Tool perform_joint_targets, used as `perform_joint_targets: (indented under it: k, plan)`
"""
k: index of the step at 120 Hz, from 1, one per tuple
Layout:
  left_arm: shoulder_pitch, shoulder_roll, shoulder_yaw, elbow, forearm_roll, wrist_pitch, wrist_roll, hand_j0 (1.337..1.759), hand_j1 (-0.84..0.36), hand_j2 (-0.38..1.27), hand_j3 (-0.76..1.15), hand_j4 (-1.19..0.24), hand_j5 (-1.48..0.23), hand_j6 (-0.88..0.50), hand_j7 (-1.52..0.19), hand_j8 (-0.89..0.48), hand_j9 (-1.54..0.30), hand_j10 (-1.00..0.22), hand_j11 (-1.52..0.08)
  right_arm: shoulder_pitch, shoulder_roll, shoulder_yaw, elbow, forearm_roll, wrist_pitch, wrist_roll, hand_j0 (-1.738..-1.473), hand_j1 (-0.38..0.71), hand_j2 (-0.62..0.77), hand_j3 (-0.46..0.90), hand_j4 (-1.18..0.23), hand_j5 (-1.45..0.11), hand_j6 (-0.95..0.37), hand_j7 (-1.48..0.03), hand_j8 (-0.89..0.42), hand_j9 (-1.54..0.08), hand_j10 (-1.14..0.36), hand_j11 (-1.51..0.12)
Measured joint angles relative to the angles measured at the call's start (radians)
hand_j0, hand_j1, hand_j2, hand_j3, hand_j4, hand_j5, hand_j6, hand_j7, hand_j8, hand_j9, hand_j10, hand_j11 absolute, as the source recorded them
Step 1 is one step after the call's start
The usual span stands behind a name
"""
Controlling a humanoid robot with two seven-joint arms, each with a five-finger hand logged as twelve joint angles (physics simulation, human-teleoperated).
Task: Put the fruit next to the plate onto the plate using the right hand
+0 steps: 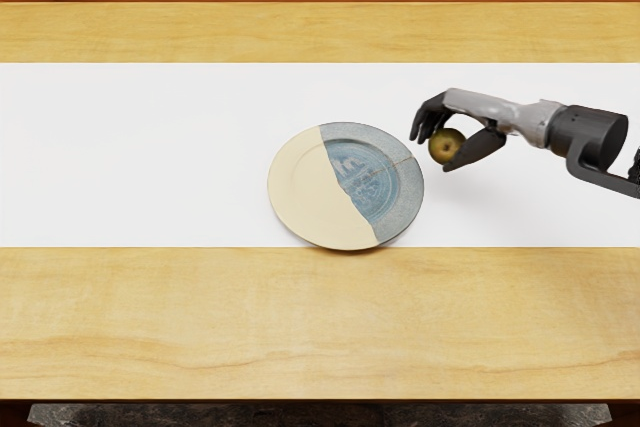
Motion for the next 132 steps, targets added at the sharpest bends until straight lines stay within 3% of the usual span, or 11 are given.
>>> perform_joint_targets:
  k: [61,132]
  plan:
    - [0.000,0.000,0.000,0.000,0.000,0.000,0.000,1.658,0.35,0.00,0.00,0.00,0.00,0.00,0.00,0.00,0.00,0.00,0.00,0.010,0.023,0.003,0.037,0.033,0.000,0.000,-1.657,0.24,0.14,0.00,-0.59,-0.78,-0.60,-0.77,-0.46,-0.79,-0.38,-0.77]
    - [0.000,0.000,0.000,0.000,0.000,0.000,0.000,1.658,0.35,0.00,0.00,0.00,0.00,0.00,0.00,0.00,0.00,0.00,0.00,0.017,0.117,0.003,0.044,0.036,0.000,-0.002,-1.657,0.24,0.13,0.00,-0.59,-0.77,-0.59,-0.77,-0.46,-0.78,-0.37,-0.76]
